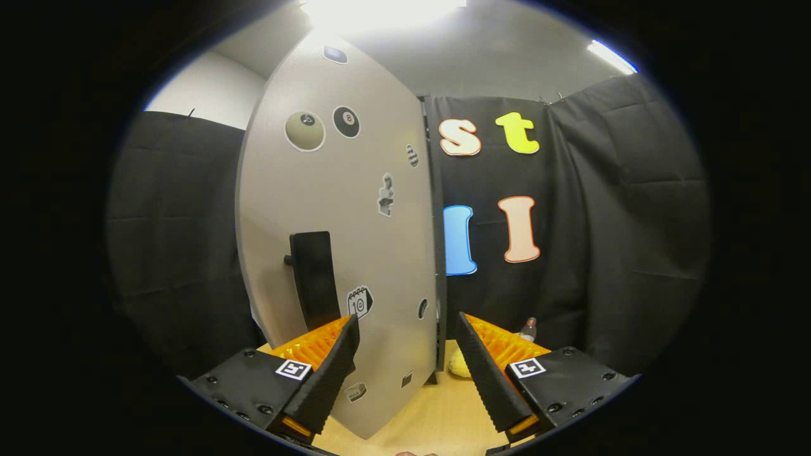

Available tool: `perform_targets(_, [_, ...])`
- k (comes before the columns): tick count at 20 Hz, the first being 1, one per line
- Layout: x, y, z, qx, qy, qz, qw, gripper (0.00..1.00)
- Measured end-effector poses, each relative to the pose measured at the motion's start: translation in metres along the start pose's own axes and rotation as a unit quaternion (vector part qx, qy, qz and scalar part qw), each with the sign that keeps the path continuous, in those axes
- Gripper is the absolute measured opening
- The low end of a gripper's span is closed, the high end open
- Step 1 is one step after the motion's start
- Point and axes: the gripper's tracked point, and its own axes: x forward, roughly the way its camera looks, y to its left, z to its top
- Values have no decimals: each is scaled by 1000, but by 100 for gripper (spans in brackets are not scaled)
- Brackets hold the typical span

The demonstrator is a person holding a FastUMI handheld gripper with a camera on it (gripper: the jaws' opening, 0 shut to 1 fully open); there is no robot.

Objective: Open the shoe cabinet door, grab the shoes and put them into the shoe cabinet, then close the shoe cabinet door.

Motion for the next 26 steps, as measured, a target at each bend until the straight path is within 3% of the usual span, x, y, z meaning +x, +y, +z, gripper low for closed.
perform_targets(6, [24,67,0,-17,5,27,999,98])
perform_targets(12, [27,93,-8,-18,15,13,1000,98])
perform_targets(19, [12,97,-2,-28,5,-16,999,98])
perform_targets(26, [13,69,-7,-30,-1,-50,998,98])
